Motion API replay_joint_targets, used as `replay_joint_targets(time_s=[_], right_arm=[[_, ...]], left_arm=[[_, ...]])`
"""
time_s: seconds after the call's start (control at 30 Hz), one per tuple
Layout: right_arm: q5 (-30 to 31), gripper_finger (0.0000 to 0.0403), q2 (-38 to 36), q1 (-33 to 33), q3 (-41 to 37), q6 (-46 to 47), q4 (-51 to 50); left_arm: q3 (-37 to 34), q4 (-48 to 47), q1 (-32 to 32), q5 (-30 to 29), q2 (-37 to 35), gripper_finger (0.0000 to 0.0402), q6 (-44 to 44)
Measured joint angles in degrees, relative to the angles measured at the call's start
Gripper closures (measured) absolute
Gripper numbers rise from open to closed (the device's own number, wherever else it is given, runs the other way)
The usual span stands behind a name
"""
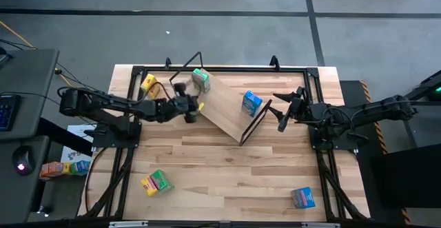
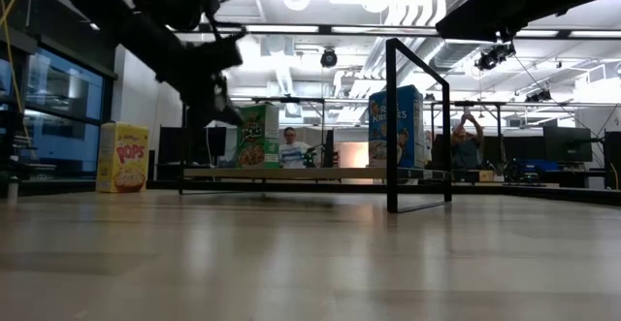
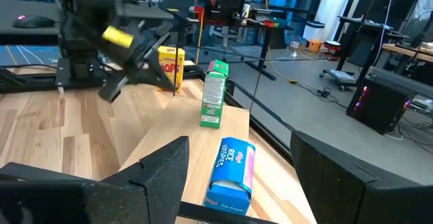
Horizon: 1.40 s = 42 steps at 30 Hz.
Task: Stack cereal on shelf
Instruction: Put the top green cereal box on the shelf
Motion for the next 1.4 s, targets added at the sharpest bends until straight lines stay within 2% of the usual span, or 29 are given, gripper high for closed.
replay_joint_targets(time_s=[0.13, 0.4, 0.5, 0.67, 0.93, 1.2, 1.4], right_arm=[[0.0, 0.0153, 0.0, 0.0, 0.0, 0.0, 0.01], [-0.17, 0.0153, 0.0, 0.0, 0.0, 0.02, 0.03], [-0.17, 0.0153, 0.0, -0.01, 0.0, 0.01, 0.03], [-0.16, 0.0153, 0.0, 0.0, 0.0, 0.02, 0.03], [-0.17, 0.0153, 0.0, -0.02, 0.0, 0.26, 0.03], [-0.17, 0.0153, 0.0, -0.02, 0.0, 0.17, 0.03], [-0.15, 0.0153, 0.0, -0.02, 0.0, 0.19, 0.03]], left_arm=[[0.02, -0.72, 0.0, -5.68, 3.6, 0.0401, 14.46], [0.02, 8.58, 4.81, -5.29, 10.14, 0.0401, 27.54], [0.03, 10.83, 6.13, -4.12, 10.36, 0.0401, 29.59], [0.04, 9.38, 8.54, -2.09, 10.38, 0.0401, 32.8], [0.04, 8.96, 12.82, 5.2, 10.38, 0.0401, 32.32], [0.04, 8.57, 14.32, 10.41, 10.38, 0.0401, 31.84], [0.04, 9.81, 14.3, 11.71, 10.38, 0.0401, 31.22]])
